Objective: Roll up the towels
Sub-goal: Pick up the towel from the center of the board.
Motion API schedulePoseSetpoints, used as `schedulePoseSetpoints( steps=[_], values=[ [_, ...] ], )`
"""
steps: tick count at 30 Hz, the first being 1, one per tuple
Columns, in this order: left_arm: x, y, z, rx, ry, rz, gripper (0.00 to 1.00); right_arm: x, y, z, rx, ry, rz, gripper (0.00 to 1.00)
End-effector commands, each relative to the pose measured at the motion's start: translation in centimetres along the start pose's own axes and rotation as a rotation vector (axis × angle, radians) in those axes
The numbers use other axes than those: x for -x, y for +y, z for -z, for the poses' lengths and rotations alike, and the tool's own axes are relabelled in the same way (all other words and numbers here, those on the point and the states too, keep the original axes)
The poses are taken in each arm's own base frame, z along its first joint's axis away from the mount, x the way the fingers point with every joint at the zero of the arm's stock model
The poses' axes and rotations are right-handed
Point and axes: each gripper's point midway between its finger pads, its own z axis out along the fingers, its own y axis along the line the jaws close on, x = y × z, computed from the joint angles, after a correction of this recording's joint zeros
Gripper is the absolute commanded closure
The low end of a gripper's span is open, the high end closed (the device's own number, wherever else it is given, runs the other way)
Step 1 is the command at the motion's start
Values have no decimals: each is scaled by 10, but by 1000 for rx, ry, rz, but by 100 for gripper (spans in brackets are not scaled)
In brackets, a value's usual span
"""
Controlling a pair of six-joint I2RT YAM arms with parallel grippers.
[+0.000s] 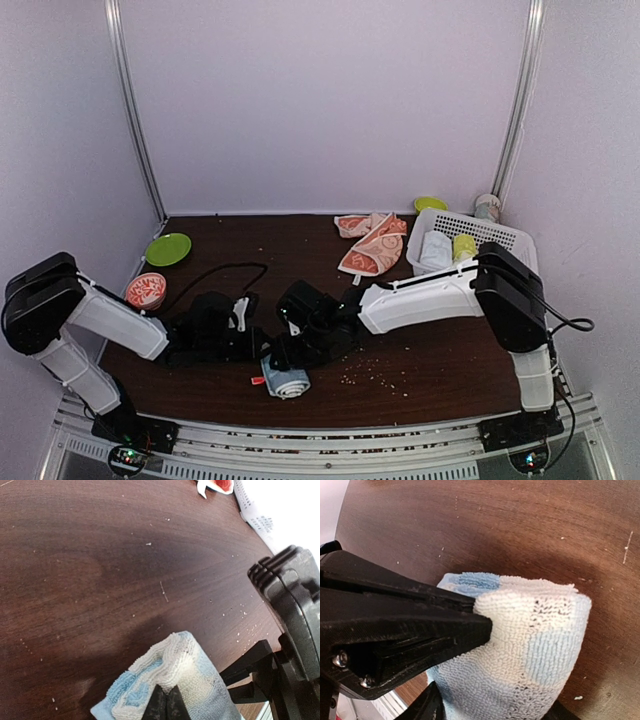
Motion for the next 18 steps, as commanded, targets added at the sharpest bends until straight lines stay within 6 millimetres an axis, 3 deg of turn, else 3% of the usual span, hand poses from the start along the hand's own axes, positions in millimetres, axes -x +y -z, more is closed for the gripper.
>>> schedulePoseSetpoints(
  steps=[1,6,11,18],
  values=[
    [-65,60,13,211,212,51,100,-53,-46,-35,-178,150,10,45],
    [-64,59,17,216,206,48,99,-60,-51,-42,-203,170,3,48],
    [-57,51,27,208,193,43,67,-57,-51,-40,-207,155,6,47],
    [-38,32,51,191,145,29,52,-49,-44,-35,-196,127,15,42]
  ],
)
